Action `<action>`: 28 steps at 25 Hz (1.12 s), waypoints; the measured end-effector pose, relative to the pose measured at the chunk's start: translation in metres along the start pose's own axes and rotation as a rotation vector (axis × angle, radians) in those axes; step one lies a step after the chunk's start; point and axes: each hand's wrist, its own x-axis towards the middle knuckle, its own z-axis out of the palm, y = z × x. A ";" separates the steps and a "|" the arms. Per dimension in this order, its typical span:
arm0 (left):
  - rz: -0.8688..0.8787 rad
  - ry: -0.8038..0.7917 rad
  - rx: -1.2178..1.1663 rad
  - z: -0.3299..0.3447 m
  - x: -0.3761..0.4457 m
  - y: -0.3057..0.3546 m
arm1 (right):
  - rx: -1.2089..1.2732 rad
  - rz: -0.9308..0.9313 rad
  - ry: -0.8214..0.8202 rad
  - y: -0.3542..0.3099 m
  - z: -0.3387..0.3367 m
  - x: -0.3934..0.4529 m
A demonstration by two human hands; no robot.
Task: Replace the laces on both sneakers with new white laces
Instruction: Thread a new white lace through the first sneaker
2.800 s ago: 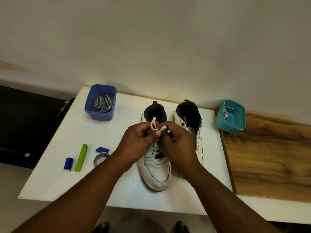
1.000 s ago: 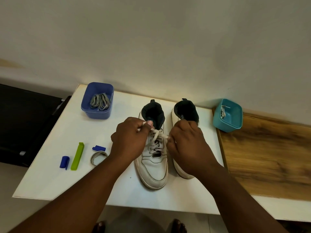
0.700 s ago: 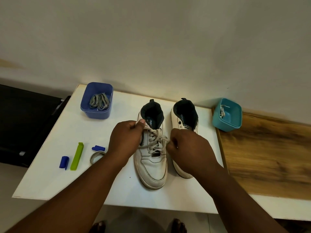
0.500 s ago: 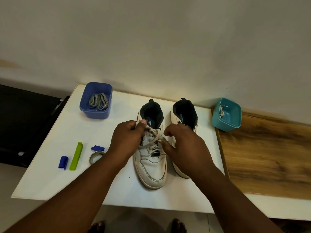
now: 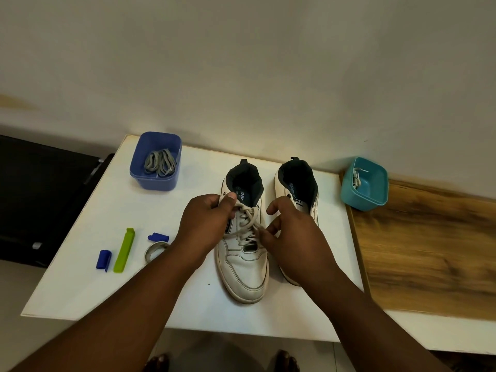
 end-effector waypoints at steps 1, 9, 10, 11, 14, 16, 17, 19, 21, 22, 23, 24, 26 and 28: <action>0.000 0.000 0.001 0.000 0.001 0.000 | -0.045 -0.011 0.009 0.000 -0.001 0.000; 0.010 -0.001 0.016 0.000 0.000 0.000 | -0.267 -0.141 -0.027 -0.006 0.003 0.000; 0.015 -0.002 0.015 0.000 0.000 0.001 | -0.249 -0.150 -0.047 -0.006 0.002 0.000; 0.023 0.001 0.017 0.000 0.000 0.000 | -0.228 -0.149 -0.065 -0.007 -0.001 0.000; 0.081 0.029 0.050 0.000 0.003 -0.002 | -0.227 -0.151 -0.160 -0.003 -0.017 -0.001; 0.130 0.031 0.075 0.001 0.004 -0.004 | -0.277 -0.217 -0.290 0.000 -0.027 -0.004; 0.152 0.032 0.096 0.002 0.005 -0.006 | -0.300 -0.272 -0.336 -0.001 -0.030 -0.006; 0.194 0.044 0.143 0.003 0.007 -0.008 | -0.308 -0.377 -0.363 -0.002 -0.033 -0.008; 0.233 0.062 0.188 0.004 0.010 -0.011 | -0.287 -0.406 -0.351 -0.002 -0.031 -0.007; 0.249 0.073 0.216 0.004 0.011 -0.012 | -0.288 -0.385 -0.347 -0.001 -0.030 -0.005; 0.261 0.085 0.243 0.003 0.012 -0.013 | -0.308 -0.356 -0.350 0.001 -0.028 -0.003; 0.271 0.097 0.271 0.003 0.012 -0.013 | -0.338 -0.331 -0.353 0.002 -0.025 -0.002; 0.308 0.131 0.337 0.003 0.011 -0.011 | -0.335 -0.290 -0.324 0.004 -0.021 -0.003; 0.335 0.162 0.383 0.002 0.013 -0.011 | -0.229 -0.212 -0.247 0.005 -0.018 -0.003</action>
